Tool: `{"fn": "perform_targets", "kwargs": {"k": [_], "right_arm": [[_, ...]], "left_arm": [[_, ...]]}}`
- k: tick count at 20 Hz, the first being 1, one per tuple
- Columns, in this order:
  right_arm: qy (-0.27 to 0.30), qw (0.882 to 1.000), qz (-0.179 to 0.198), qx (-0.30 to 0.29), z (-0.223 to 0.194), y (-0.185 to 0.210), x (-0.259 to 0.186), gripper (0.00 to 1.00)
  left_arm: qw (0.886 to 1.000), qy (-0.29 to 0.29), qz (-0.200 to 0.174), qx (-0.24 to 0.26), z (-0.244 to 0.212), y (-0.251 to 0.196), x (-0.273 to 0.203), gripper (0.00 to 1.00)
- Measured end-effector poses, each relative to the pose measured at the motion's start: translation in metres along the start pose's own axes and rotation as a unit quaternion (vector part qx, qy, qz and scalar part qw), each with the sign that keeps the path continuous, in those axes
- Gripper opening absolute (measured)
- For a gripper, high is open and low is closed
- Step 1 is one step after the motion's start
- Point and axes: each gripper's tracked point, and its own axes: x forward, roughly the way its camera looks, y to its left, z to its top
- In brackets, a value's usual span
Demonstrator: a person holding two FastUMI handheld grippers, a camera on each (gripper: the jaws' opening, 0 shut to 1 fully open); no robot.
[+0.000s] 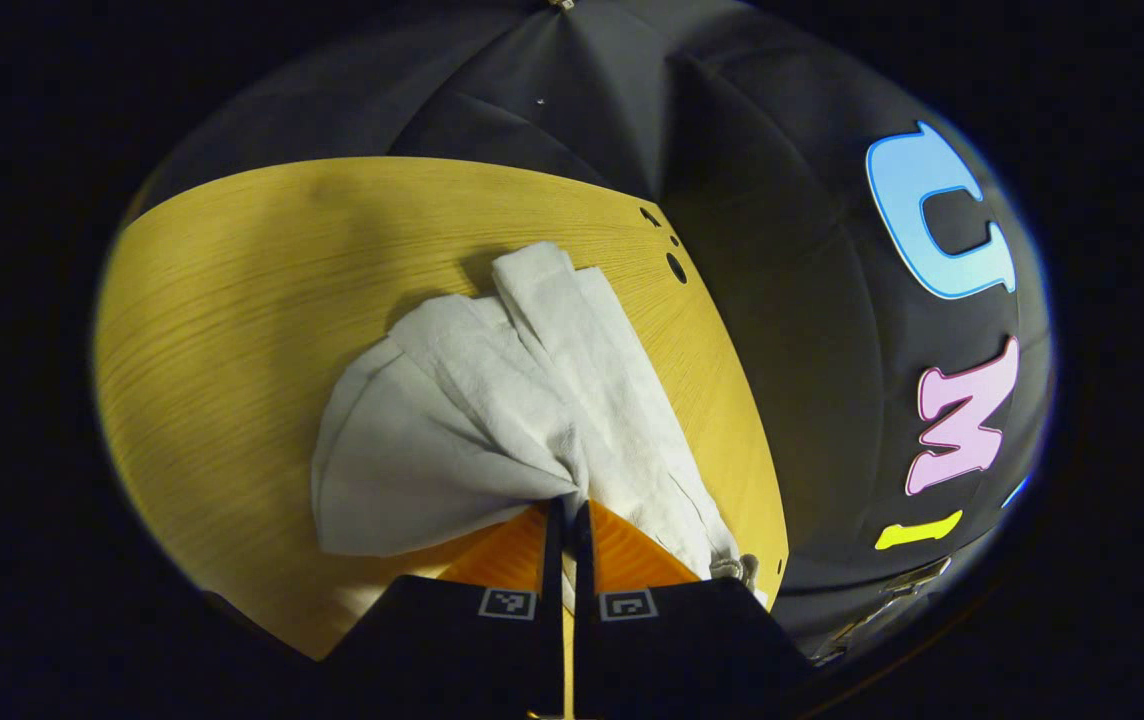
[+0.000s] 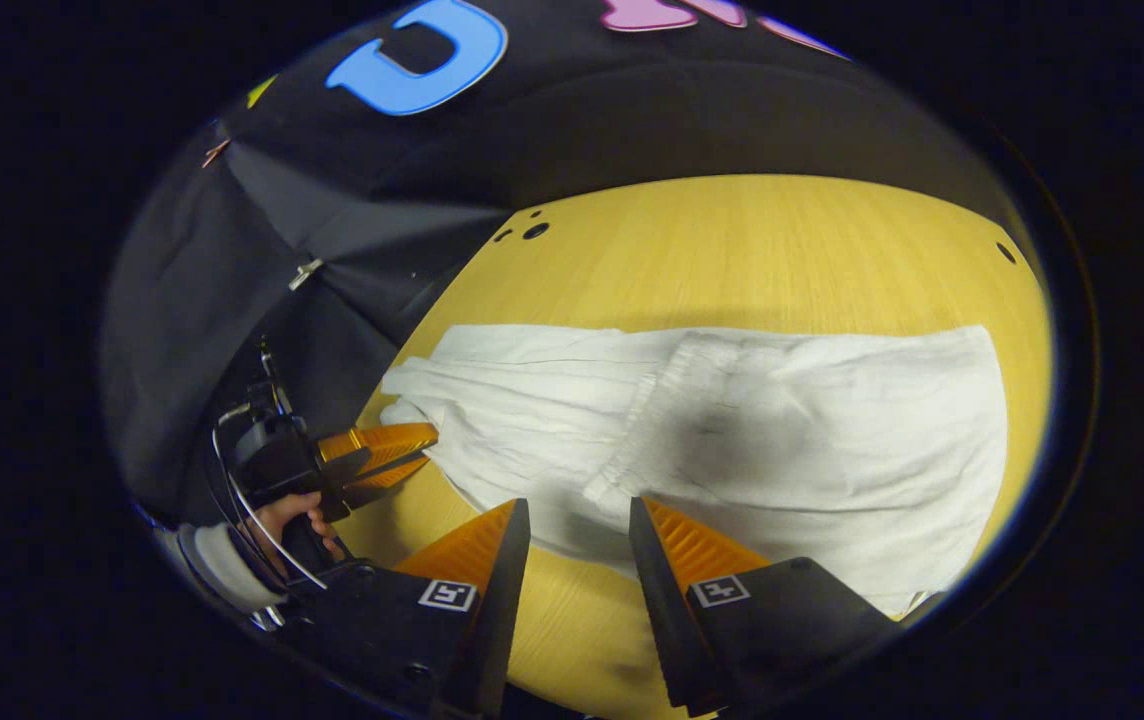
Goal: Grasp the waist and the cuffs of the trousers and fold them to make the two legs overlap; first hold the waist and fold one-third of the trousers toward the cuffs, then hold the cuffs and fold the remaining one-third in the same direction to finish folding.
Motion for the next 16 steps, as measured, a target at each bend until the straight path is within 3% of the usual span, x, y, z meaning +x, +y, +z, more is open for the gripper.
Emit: {"fn": "perform_targets", "kwargs": {"k": [3,7,12,16], "right_arm": [[-0.035,0.998,-0.031,0.046,0.013,-0.045,-0.026,0.63],[-0.098,0.986,-0.08,0.11,0.036,-0.114,-0.083,0.63],[-0.164,0.959,-0.151,0.177,0.034,-0.202,-0.152,0.63],[-0.212,0.936,-0.176,0.221,0.029,-0.241,-0.197,0.63]], "left_arm": [[1.0,-0.014,-0.02,-0.008,0.008,-0.017,-0.007,0.07],[0.998,-0.029,-0.047,0.028,0.018,-0.05,-0.015,0.06],[0.991,-0.037,-0.088,0.09,0.021,-0.101,-0.022,0.05],[0.985,-0.038,-0.105,0.13,0.014,-0.135,-0.024,0.06]]}}
